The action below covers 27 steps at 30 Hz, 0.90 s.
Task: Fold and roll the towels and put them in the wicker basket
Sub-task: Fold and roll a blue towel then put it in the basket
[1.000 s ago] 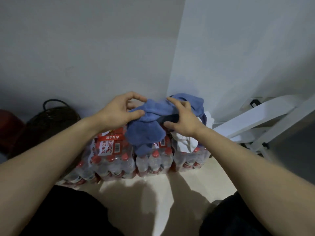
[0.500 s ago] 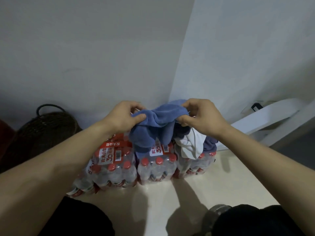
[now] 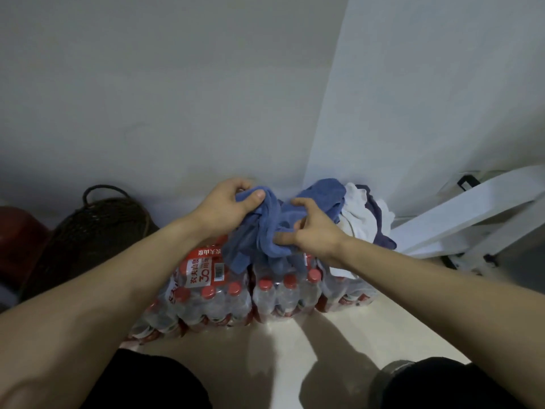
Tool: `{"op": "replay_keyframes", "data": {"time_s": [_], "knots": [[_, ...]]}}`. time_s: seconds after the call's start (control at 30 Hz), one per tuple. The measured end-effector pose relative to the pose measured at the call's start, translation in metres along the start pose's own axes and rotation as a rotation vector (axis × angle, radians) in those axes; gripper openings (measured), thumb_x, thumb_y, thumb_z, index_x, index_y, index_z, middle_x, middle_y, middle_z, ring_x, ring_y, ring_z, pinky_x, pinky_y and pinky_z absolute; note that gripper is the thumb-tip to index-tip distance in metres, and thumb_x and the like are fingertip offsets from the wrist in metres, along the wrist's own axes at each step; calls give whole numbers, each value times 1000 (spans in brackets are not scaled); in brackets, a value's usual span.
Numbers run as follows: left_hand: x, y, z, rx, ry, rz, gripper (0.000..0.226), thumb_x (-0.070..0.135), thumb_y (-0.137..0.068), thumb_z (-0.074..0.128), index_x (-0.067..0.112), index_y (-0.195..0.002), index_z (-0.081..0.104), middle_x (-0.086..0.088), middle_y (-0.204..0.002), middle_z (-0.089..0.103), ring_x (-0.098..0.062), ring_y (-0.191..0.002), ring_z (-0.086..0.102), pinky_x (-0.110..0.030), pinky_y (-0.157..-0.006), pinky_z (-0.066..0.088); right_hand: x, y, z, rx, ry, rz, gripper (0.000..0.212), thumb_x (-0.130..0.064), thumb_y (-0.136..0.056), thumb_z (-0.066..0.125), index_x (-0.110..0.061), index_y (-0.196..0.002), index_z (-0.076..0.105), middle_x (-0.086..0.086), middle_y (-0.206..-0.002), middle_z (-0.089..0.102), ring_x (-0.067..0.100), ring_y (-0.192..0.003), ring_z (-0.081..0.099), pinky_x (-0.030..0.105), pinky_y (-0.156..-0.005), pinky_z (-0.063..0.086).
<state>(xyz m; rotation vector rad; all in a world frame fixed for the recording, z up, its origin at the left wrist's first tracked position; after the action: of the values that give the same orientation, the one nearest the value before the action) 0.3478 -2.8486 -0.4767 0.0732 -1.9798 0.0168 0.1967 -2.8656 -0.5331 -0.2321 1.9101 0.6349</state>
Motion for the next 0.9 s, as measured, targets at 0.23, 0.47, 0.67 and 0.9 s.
{"op": "replay_keyframes", "data": {"time_s": [0.23, 0.47, 0.67, 0.9], "knots": [[-2, -5, 3, 26, 38, -32, 37, 34, -90, 65, -1, -98, 62, -13, -84, 67, -15, -68, 62, -24, -58, 53, -17, -5, 16, -110, -141, -125, 27, -3, -89, 67, 1, -116, 63, 24, -109, 68, 35, -99, 69, 50, -86, 58], [-10, -3, 5, -181, -152, -22, 23, 36, -87, 69, 19, -72, 69, 12, -61, 68, 3, -53, 60, -13, -49, 44, -10, -13, -18, 50, -129, -68, 22, 9, -92, 51, 0, -101, 70, 23, -87, 71, 28, -72, 67, 31, -60, 54], [-27, 5, -7, -258, -282, -142, 32, 56, -79, 66, 30, -60, 71, 12, -58, 67, -2, -53, 60, -16, -50, 45, 7, -17, -59, 198, -137, 87, 35, 0, -88, 51, -12, -55, 50, 1, -48, 46, 14, -44, 40, 21, -43, 33], [-38, -3, -44, -100, -548, -145, 32, 26, -97, 56, 18, -66, 55, 2, -65, 56, -16, -66, 51, -24, -55, 37, 7, -15, -51, 142, 63, 46, 24, -17, -97, 55, -8, -76, 55, 10, -65, 54, 17, -54, 54, 23, -44, 47]]}}
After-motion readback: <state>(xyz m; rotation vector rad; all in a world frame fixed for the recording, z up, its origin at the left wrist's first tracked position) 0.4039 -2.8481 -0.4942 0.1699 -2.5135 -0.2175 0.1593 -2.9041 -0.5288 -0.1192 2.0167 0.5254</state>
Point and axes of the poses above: each hand's wrist, its own y-axis away from the middle knuckle, its own z-axis out of the palm, x = y × z, the point moved 9 cm from there along -y, towards the middle knuckle
